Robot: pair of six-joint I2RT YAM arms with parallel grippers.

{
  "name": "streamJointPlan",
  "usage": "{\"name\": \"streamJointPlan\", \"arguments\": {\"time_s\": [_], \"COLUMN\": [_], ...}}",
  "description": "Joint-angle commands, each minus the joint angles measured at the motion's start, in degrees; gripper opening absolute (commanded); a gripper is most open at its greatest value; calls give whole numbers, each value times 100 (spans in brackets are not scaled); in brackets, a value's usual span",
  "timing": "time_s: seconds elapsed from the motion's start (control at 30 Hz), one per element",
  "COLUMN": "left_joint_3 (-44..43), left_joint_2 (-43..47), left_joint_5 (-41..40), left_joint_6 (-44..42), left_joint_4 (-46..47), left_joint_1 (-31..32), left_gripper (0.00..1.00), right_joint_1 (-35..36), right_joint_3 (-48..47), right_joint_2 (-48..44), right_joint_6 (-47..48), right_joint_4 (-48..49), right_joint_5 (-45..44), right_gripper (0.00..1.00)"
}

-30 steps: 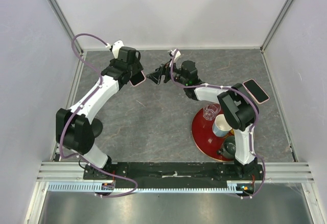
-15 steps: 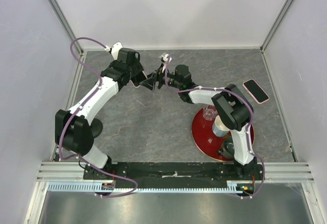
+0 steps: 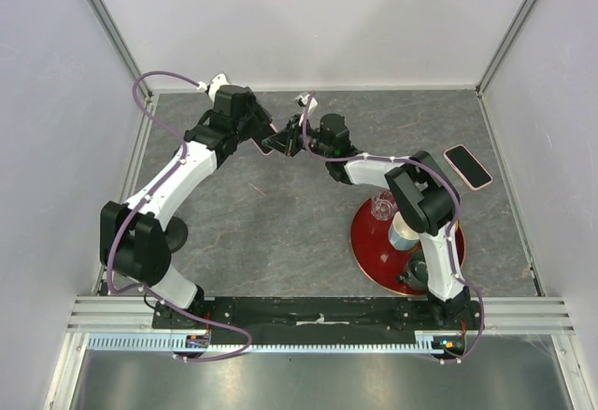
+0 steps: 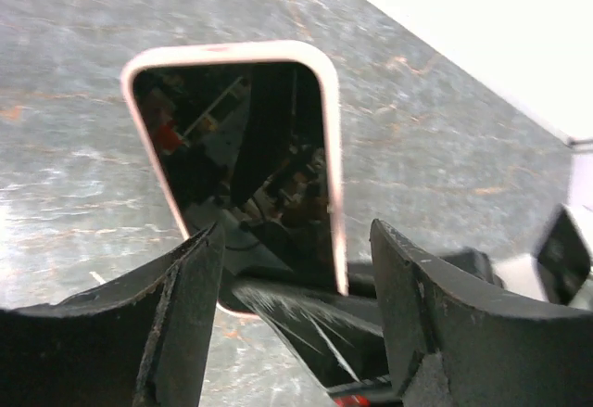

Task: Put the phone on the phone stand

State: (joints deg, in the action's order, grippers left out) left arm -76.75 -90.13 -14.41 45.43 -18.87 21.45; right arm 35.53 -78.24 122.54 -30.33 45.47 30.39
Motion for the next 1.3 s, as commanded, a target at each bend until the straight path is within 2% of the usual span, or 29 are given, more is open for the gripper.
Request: {"name": "streamJointPlan", "arguments": {"time_s": [0.0,0.07,0.1,0.17,0.2,0.27,0.3,0.43,0.47,0.57,0.63,0.67,0.7,0.77,0.8,0.83,0.87,1.07,1.27], "left_joint_3": [-33,133,238,573,652,706,653,232,222,432,799,924,1029,1162,1223,1276,1338,1654,1725], "left_joint_2": [74,109,153,302,338,338,303,-4,-48,-154,-154,-154,-180,-233,-251,-277,-277,-233,-145], "left_joint_5": [456,815,948,1359,1615,2307,2546,3829,4389,5252,5719,6235,6458,6870,7012,7231,7320,8261,8121], "left_joint_6": [-34,-236,-315,-464,-656,-903,-1226,-1931,-2063,-2520,-2863,-2969,-3092,-3145,-3154,-3119,-3093,-3128,-3242], "left_joint_4": [849,1104,1497,1859,2331,2572,2625,2564,2599,2914,3161,3466,3556,3618,3741,3829,3925,4383,4313], "left_joint_1": [-53,-115,-150,-255,-299,-361,-370,-361,-361,-352,-352,-352,-344,-352,-352,-352,-352,-352,-352], "left_gripper": [18,35,50,64,67,68,69,72,72,72,72,72,74,75,81,87,88,80,80], "right_joint_1": [-46,-160,-204,-370,-441,-669,-731,-934,-969,-978,-978,-978,-978,-978,-978,-978,-978,-1135,-1171], "right_joint_3": [-534,-430,-360,-227,-227,-262,-349,-657,-684,-728,-1008,-1166,-1524,-1965,-2428,-2590,-2687,-2442,-2424], "right_joint_2": [-37,-186,-265,-476,-555,-600,-635,-731,-766,-934,-925,-890,-777,-609,-408,-328,-293,-547,-670], "right_joint_6": [-44,79,349,684,1017,1352,1624,3431,3672,4540,4947,5427,5676,6403,6590,6758,6872,7365,7875], "right_joint_4": [-143,-241,-267,-643,-976,-1364,-1931,-3577,-3842,-4852,-5827,-6231,-7088,-7971,-8784,-9071,-9283,-9636,-10303], "right_joint_5": [-69,-25,10,-103,-78,54,72,89,386,992,1292,1442,1817,2144,2338,2374,2401,2656,2665], "right_gripper": [0,0,0,0,0,0,0,0,0,0,0,0,0,0,0,0,0,0,0]}}
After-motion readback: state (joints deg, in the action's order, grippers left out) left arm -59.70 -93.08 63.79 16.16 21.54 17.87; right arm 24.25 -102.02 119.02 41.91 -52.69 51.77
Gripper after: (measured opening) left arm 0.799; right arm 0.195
